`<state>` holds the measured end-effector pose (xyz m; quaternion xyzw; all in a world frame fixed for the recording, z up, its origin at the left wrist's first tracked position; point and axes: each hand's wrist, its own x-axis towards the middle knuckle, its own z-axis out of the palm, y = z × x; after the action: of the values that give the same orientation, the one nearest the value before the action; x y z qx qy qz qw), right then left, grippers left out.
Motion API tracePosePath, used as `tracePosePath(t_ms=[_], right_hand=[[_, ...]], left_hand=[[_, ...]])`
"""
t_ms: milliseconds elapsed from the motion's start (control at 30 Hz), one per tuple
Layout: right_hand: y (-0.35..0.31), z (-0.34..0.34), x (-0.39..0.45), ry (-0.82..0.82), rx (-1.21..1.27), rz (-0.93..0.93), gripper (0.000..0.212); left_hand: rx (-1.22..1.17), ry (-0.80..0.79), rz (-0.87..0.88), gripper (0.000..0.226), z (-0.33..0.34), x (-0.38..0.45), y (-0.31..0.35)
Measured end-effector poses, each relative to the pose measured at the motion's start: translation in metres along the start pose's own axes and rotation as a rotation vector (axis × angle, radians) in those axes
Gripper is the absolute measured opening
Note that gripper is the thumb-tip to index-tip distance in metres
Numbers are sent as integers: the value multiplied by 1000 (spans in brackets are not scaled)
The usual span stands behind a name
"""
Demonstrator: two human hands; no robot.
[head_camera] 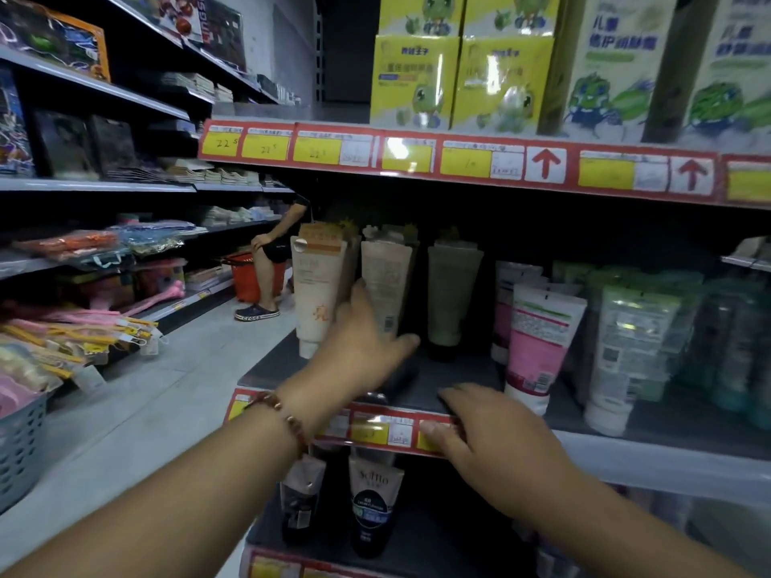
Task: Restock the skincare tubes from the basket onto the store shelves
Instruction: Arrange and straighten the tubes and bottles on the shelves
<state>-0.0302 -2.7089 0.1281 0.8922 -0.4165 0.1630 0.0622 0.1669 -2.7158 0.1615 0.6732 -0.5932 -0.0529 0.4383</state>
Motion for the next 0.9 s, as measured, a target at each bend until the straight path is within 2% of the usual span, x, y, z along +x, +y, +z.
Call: tracePosePath(t_ms=[33, 100, 200, 300, 500, 567, 633, 800, 900], right_hand=[[2, 4, -4, 28, 11, -12, 58], [7, 13, -8, 123, 43, -36, 60], [13, 25, -12, 228, 107, -54, 56], [16, 33, -13, 252, 131, -61, 62], [18, 39, -11, 290, 108, -82, 63], [18, 41, -11, 307, 100, -75, 62], [18, 41, -11, 316, 87, -67, 62], [19, 44, -11, 323, 54, -76, 64], [19, 45, -11, 336, 48, -74, 64]], left_hand=[[21, -61, -103, 108, 10, 7, 4], [37, -98, -268, 120, 26, 18, 11], [72, -2, -348, 112, 37, 32, 13], [30, 42, -355, 79, 36, 45, 7], [-364, -75, -298, 38, 22, 44, -8], [-473, -159, -304, 36, 17, 39, -11], [-497, -145, -296, 42, 15, 37, -17], [-304, -67, -206, 41, 16, 32, -18], [-224, -62, -236, 45, 21, 32, -15]])
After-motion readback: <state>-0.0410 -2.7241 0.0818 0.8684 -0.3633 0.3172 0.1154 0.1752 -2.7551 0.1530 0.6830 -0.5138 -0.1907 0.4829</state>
